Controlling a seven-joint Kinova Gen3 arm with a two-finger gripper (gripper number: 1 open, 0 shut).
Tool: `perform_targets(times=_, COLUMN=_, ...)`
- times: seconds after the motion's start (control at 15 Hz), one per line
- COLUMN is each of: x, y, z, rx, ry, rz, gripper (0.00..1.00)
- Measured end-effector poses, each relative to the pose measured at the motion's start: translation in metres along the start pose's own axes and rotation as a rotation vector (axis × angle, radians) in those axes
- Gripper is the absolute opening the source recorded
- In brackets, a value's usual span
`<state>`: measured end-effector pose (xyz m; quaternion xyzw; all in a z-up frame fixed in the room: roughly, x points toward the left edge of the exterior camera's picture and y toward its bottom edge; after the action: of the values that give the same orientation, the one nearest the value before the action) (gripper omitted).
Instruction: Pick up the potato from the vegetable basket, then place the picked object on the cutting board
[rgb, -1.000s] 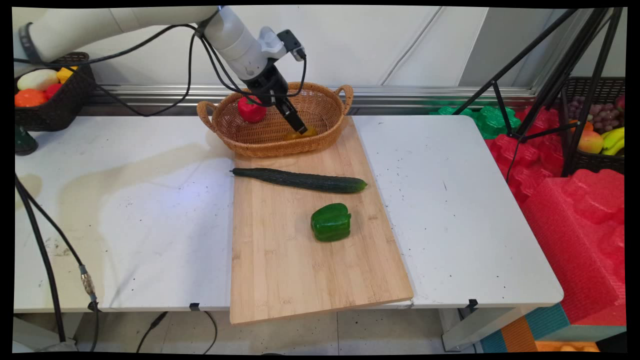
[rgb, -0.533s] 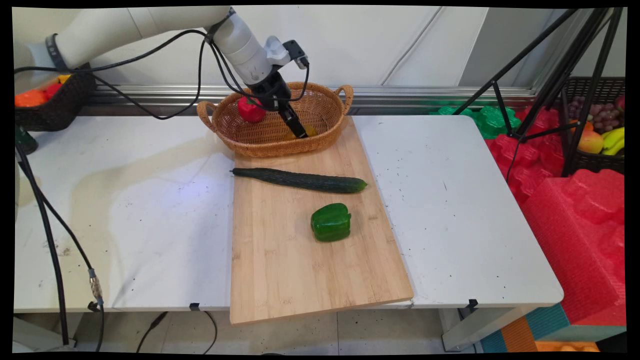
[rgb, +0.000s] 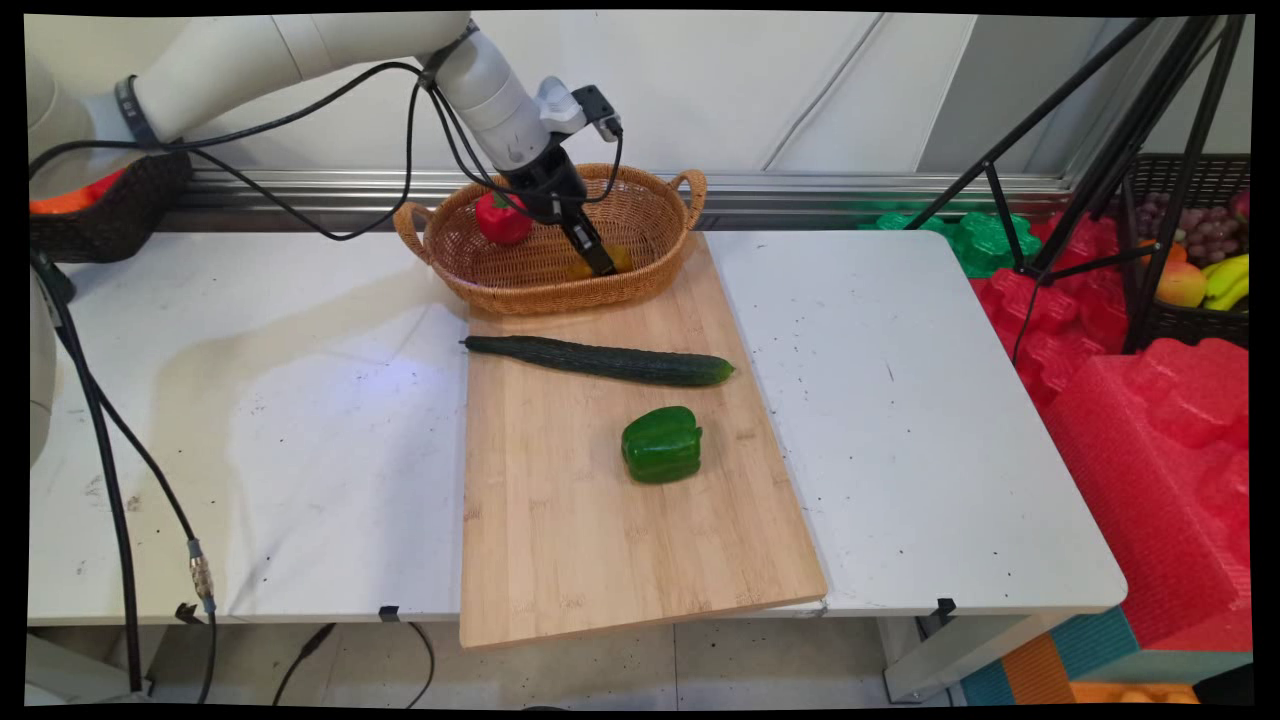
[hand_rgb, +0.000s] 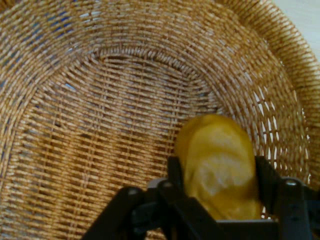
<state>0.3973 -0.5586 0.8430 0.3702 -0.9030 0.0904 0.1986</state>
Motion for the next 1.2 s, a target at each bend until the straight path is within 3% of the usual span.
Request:
perform_targets(times=0.47, x=0.005, y=0.001, z=-0.007, rx=0.018, ry=0.017, rz=-0.008, gripper=0.00)
perform_targets(times=0.6, x=0.007, y=0.002, z=-0.019, rx=0.054, ry=0.045, rz=-0.016, gripper=0.00)
perform_targets(times=0.93, x=0.009, y=0.019, z=-0.077, rx=0.178, ry=0.178, rz=-0.082, gripper=0.00)
perform_targets(times=1.2, x=-0.003, y=0.045, z=-0.112, rx=0.224, ry=0.238, rz=-0.131, gripper=0.00)
